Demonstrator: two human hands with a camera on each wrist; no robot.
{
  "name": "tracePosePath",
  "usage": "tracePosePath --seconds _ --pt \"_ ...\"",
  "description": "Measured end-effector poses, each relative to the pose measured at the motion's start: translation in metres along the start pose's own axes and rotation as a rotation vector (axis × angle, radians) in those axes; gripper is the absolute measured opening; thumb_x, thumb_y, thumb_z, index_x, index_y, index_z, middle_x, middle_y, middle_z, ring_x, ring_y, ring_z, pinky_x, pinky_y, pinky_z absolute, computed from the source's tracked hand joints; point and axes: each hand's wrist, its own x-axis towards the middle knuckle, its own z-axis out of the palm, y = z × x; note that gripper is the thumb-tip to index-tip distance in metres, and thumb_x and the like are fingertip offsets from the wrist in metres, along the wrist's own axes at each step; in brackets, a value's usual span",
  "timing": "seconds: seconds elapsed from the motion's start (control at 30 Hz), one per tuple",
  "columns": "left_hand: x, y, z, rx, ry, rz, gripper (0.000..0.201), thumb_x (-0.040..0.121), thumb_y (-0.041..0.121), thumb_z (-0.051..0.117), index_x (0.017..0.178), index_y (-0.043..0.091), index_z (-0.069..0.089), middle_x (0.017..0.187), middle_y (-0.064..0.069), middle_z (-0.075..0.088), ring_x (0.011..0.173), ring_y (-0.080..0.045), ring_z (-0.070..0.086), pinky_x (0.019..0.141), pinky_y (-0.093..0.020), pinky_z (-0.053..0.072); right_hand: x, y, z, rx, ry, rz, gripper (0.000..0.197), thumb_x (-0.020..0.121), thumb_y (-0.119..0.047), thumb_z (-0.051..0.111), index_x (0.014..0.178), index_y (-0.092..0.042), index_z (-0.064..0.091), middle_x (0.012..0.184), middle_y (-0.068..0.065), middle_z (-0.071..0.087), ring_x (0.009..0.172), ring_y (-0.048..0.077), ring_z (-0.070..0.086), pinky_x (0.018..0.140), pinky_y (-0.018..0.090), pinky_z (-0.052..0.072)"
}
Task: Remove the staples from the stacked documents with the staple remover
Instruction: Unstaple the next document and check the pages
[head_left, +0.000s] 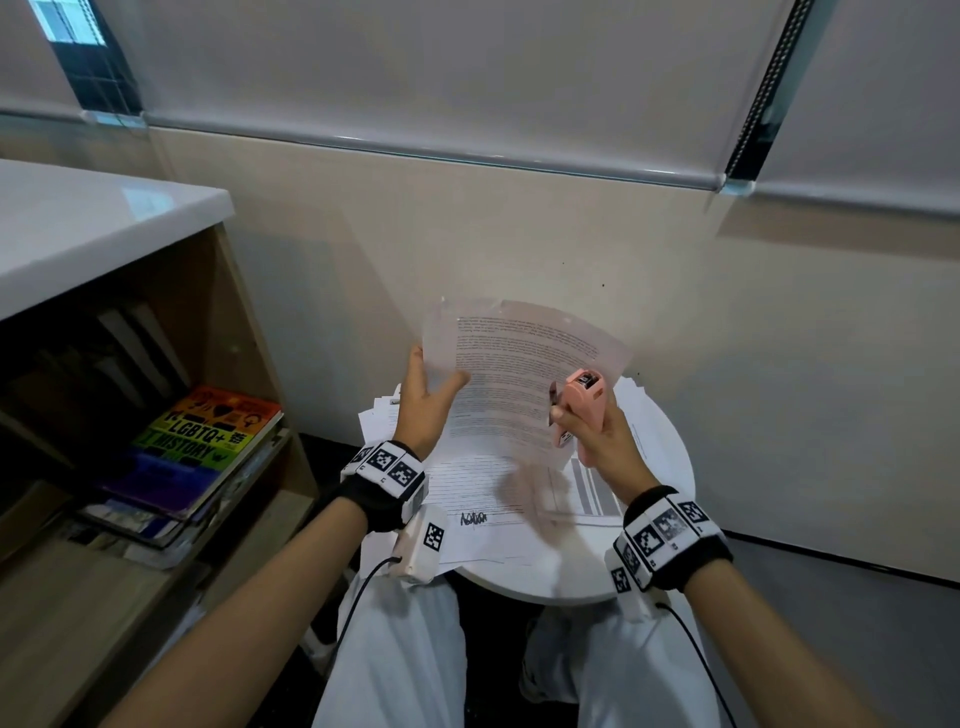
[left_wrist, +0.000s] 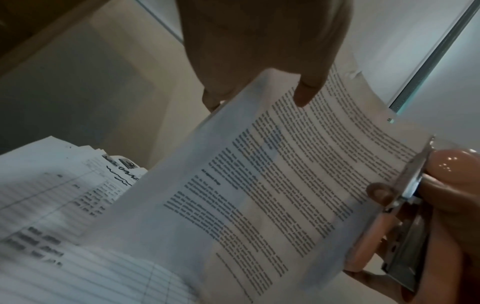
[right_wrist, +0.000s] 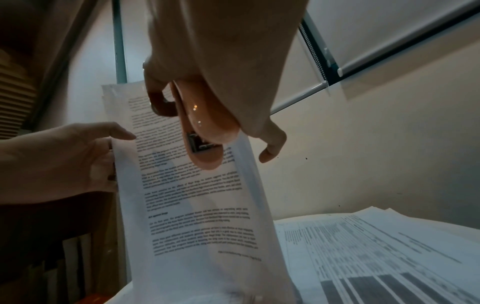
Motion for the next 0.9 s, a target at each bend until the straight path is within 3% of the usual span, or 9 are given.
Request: tracePosePath --seconds 0.13,0.23,0.3,0.37,0.47,0.6,0.77,0.9 --pt "0.003 0.004 0.008 0.017 -0.004 0.007 0.033 0.091 -0.004 0.048 0.116 0.017 0.042 0.105 0.004 0.06 0.095 -0.005 0.059 0.077 -0.016 0.052 0.003 -0.003 0.001 -0.02 -0.026 0.02 0.051 0.088 -0.01 0.066 0.134 -0.007 0.045 0.11 0.003 0.064 0.095 0.005 0.066 0.077 0.018 0.052" --pt "0.011 0.006 0.007 0.009 0.029 0.021 0.033 0.091 -0.005 0.046 0.11 0.022 0.048 0.104 0.004 0.061 0.096 -0.012 0.06 0.087 -0.029 0.05 0.007 -0.005 0.0 0.0 -0.011 0.004 0.056 0.085 -0.016 0.07 0.135 -0.014 0.044 0.118 0.009 0.064 0.103 0.015 0.065 0.085 0.027 0.055" --pt "0.013 0.005 0.003 0.003 0.04 0.039 0.034 0.09 0.002 0.053 0.112 0.028 0.049 0.112 0.003 0.061 0.105 -0.014 0.059 0.095 -0.032 0.047 0.008 -0.006 -0.003 0.02 -0.002 0.001 0.062 0.08 -0.022 0.072 0.135 -0.015 0.044 0.12 0.009 0.063 0.106 0.018 0.065 0.087 0.029 0.054" --pt "0.013 0.002 0.0 0.01 0.037 0.043 0.039 0.088 0.013 0.061 0.123 0.021 0.046 0.122 -0.001 0.059 0.114 -0.016 0.057 0.1 -0.034 0.045 0.008 -0.005 -0.005 0.019 -0.009 0.006 0.064 0.079 -0.025 0.074 0.135 -0.016 0.044 0.121 0.01 0.063 0.107 0.02 0.064 0.085 0.027 0.054" --pt "0.01 -0.003 -0.002 0.009 0.027 0.039 0.035 0.092 0.012 0.058 0.125 0.01 0.047 0.12 -0.005 0.062 0.112 -0.019 0.061 0.098 -0.035 0.049 0.008 -0.001 -0.006 0.023 0.003 0.004 0.046 0.086 -0.01 0.068 0.127 -0.021 0.049 0.116 0.009 0.064 0.101 0.019 0.065 0.086 0.031 0.054" --pt "0.012 -0.006 -0.006 0.006 0.059 0.028 0.032 0.091 0.014 0.06 0.12 0.001 0.054 0.117 -0.013 0.066 0.109 -0.027 0.064 0.095 -0.046 0.052 0.012 0.002 -0.009 -0.003 0.049 0.024 0.039 0.089 -0.012 0.065 0.125 -0.004 0.052 0.107 0.012 0.066 0.091 0.016 0.066 0.075 0.029 0.056" --pt "0.014 -0.003 -0.002 0.019 0.004 0.026 0.033 0.086 0.015 0.067 0.117 0.005 0.058 0.113 -0.005 0.069 0.105 -0.019 0.067 0.093 -0.037 0.054 0.016 -0.002 -0.006 -0.036 0.027 0.043 0.033 0.09 -0.013 0.064 0.119 0.001 0.056 0.101 0.009 0.067 0.085 0.01 0.066 0.072 0.024 0.052" --pt "0.019 0.0 -0.004 -0.04 0.024 0.014 0.034 0.088 0.009 0.064 0.119 0.005 0.052 0.115 -0.006 0.066 0.104 -0.018 0.066 0.088 -0.031 0.055 0.019 -0.006 -0.006 0.003 0.015 -0.005 0.04 0.089 -0.008 0.064 0.125 -0.008 0.045 0.104 0.007 0.061 0.082 0.004 0.064 0.068 0.018 0.053"
